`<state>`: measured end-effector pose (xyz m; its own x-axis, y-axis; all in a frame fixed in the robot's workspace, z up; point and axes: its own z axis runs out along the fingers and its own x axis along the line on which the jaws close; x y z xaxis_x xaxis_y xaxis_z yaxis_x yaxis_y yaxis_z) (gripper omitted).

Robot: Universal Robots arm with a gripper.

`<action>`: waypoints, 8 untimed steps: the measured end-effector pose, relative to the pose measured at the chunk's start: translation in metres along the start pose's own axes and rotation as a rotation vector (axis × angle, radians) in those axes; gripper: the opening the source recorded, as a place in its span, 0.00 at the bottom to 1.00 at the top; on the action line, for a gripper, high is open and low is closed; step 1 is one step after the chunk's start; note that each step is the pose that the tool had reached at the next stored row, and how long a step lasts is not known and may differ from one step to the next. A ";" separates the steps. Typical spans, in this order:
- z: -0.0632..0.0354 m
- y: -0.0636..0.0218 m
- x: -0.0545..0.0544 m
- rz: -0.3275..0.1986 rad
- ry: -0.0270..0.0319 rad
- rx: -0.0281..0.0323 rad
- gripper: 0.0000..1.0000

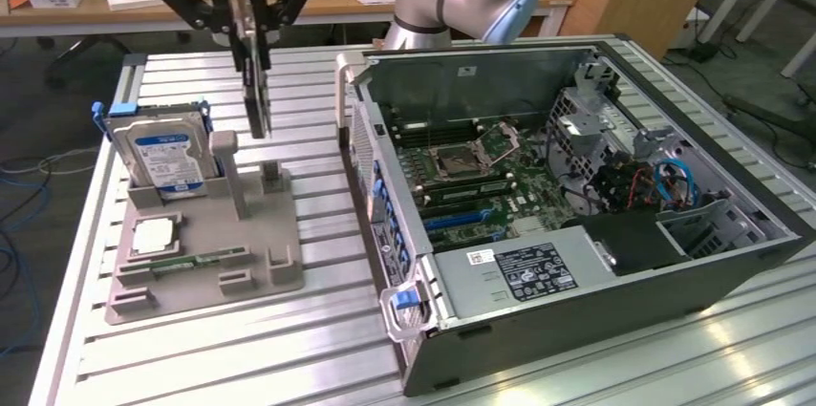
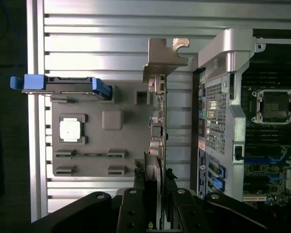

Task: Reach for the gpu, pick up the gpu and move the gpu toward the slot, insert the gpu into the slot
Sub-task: 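Pick up the gpu and move the gpu toward the slot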

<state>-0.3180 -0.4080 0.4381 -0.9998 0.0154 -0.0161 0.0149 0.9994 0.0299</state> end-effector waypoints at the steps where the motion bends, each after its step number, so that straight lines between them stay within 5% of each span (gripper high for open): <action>1: 0.0000 0.0001 -0.003 0.000 -0.0001 -0.0002 0.26; 8: 0.0004 0.0005 -0.033 0.000 0.0001 -0.0040 0.26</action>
<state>-0.2848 -0.4080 0.4383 -0.9998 0.0156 -0.0160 0.0151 0.9993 0.0339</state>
